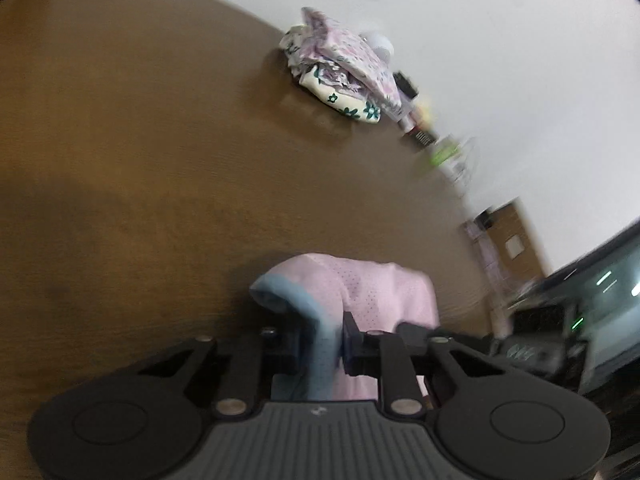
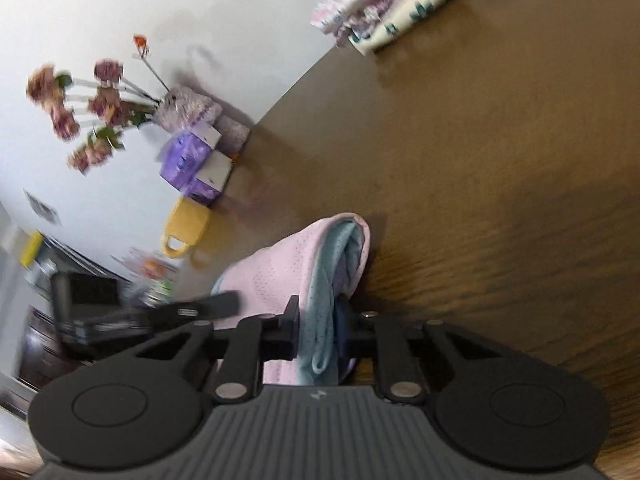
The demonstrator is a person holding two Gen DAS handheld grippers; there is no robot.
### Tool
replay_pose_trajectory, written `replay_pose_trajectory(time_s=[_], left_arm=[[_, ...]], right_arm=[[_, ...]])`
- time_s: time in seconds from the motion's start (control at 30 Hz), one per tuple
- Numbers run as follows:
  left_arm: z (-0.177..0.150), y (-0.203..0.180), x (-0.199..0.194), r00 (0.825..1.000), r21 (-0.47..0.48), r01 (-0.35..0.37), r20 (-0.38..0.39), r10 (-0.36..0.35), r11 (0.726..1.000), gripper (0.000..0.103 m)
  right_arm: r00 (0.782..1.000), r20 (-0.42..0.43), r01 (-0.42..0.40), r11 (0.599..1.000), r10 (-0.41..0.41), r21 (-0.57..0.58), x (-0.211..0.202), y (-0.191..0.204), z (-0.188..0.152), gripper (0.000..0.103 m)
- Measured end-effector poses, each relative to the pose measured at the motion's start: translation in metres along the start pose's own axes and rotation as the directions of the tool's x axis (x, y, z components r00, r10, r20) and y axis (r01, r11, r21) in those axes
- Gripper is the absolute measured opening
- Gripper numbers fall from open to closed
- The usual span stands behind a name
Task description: Fold clothes
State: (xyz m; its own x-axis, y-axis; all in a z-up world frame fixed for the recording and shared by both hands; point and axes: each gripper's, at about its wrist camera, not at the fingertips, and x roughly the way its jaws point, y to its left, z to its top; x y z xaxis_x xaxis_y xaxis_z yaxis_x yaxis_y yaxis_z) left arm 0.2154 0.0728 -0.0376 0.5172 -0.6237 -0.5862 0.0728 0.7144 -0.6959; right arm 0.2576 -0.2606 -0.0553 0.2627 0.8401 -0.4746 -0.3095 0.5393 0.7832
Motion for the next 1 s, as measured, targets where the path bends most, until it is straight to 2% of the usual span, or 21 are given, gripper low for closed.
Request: replay_pose_trajectory(time_s=[0.1, 0.2, 0.3, 0.5, 0.8, 1.0], left_arm=[[-0.004, 0.009, 0.001, 0.999, -0.02, 0.05, 0.023, -0.05, 0.999, 0.016], [-0.009, 0.009, 0.0, 0.997, 0.004, 0.053, 0.052, -0.053, 0.999, 0.015], [-0.011, 0.001, -0.002, 0.997, 0.06, 0.024, 0.073, -0.028, 0.998, 0.014], [-0.011, -0.007, -0.014, 0.994, 0.098, 0.029, 0.102, -0.039, 0.995, 0.014], [-0.008, -0.03, -0.033, 0.987, 0.147, 0.041, 0.15, -0.063, 0.988, 0.014], [-0.004, -0.054, -0.041, 0.98, 0.2, 0.038, 0.182, -0.075, 0.979, 0.014]], right_arm=[[1.0, 0.009, -0.002, 1.0, 0.002, -0.014, 0.001, 0.0, -0.002, 0.012], [1.0, 0.026, 0.002, 1.0, -0.002, -0.003, 0.002, -0.001, -0.004, 0.011], [0.999, 0.036, -0.003, 1.0, 0.002, 0.014, 0.003, -0.002, -0.004, 0.011], [0.998, 0.061, -0.036, 0.998, 0.033, 0.045, -0.001, -0.004, -0.006, 0.012], [0.993, 0.11, -0.05, 0.999, 0.052, -0.019, -0.015, 0.015, -0.002, 0.012], [0.988, 0.148, -0.03, 0.996, 0.041, -0.08, -0.032, 0.034, 0.003, 0.012]])
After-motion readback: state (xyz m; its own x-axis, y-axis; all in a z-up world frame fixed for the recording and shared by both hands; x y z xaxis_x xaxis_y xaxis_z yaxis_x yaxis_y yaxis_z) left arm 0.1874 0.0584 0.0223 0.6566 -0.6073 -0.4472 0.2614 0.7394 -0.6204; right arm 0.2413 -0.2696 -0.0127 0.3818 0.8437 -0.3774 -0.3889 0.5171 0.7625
